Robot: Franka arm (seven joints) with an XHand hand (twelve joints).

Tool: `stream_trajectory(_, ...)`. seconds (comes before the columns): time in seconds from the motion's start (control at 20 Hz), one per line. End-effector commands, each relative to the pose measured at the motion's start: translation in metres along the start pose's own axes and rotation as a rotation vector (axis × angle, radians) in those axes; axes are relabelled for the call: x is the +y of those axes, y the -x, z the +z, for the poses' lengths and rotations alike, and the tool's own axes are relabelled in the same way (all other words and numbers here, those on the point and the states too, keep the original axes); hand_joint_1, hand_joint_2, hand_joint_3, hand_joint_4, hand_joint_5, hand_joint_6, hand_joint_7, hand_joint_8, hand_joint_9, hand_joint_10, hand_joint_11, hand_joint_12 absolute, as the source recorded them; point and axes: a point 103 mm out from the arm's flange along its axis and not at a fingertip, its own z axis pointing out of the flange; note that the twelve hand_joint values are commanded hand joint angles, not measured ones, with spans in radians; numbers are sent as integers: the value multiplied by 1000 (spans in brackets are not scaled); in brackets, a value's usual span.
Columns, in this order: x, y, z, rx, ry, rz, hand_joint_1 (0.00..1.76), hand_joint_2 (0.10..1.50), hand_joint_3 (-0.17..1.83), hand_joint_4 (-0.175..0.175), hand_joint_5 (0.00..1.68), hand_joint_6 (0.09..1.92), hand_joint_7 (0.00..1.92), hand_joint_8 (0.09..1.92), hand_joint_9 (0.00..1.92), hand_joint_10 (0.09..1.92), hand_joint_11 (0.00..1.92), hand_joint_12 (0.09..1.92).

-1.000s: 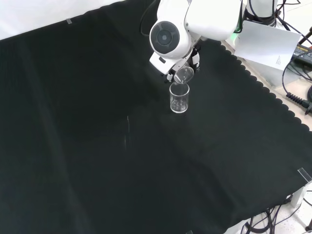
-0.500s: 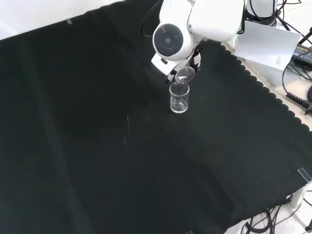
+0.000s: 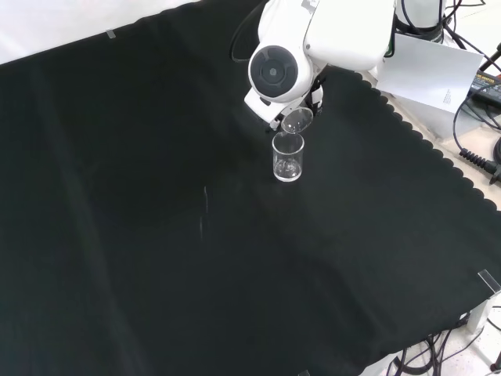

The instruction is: Pour the water from the handheld beaker into the one on the table.

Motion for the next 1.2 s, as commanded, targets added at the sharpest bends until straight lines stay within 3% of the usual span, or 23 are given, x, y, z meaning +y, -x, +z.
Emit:
stream_trajectory(0.05, 0, 0, 0, -5, -9, 1, 1147, 691, 530, 175, 1374, 432, 1793, 87, 1799, 87, 1623, 525)
stream_trajectory(1.2, -1, -2, -7, -45, -56, 26, 1145, 696, 527, 175, 1365, 449, 1791, 87, 1797, 87, 1624, 525)
